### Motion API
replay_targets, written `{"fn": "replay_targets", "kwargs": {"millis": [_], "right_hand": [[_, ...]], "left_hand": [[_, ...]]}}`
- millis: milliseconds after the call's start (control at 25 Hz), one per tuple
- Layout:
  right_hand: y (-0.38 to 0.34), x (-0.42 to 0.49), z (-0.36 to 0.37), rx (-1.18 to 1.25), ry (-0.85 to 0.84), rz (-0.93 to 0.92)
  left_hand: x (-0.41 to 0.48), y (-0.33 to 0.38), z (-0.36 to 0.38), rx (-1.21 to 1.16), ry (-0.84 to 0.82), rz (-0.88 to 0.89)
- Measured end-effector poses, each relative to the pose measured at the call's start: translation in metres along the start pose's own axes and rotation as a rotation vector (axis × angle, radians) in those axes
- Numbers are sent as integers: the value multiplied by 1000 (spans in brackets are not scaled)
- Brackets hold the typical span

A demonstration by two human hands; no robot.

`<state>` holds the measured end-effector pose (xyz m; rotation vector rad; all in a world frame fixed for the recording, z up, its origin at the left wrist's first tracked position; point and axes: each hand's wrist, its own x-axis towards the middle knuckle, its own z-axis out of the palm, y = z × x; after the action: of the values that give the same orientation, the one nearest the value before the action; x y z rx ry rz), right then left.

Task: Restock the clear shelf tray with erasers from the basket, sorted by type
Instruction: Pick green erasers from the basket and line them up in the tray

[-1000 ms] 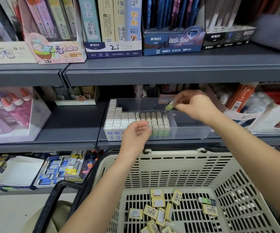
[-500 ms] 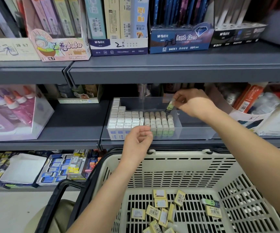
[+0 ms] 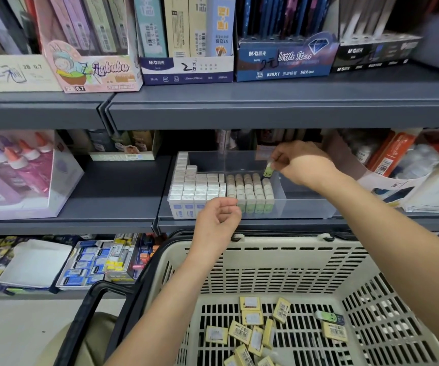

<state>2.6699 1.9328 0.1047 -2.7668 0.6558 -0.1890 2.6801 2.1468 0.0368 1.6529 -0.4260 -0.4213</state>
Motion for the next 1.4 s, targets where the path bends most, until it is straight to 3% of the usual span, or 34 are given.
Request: {"fn": "replay_targets", "kwargs": {"millis": [280,440,720,920,1040,1240,1400], "right_hand": [[1,4,29,-82,-104,-35],[7,2,24,0,-123,-14],[-6,2,25,-188,-123,1],[-7,6,27,-85,-191,108],[-5,-1,25,-52,-197,72],[9,-47,9,209,4,-50],[36,-123,10,406,48,-56]], "left_hand": [[0,-2,0,-12,0,7],[0,-1,0,-14,-11,6],[0,-2,0,-5,-8,-6],[0,-3,0,7,-12,-4],[0,-3,1,4,-6,3],[-11,3,8,-71,1,42],[-32,-2,31,-39,-143,69]]}}
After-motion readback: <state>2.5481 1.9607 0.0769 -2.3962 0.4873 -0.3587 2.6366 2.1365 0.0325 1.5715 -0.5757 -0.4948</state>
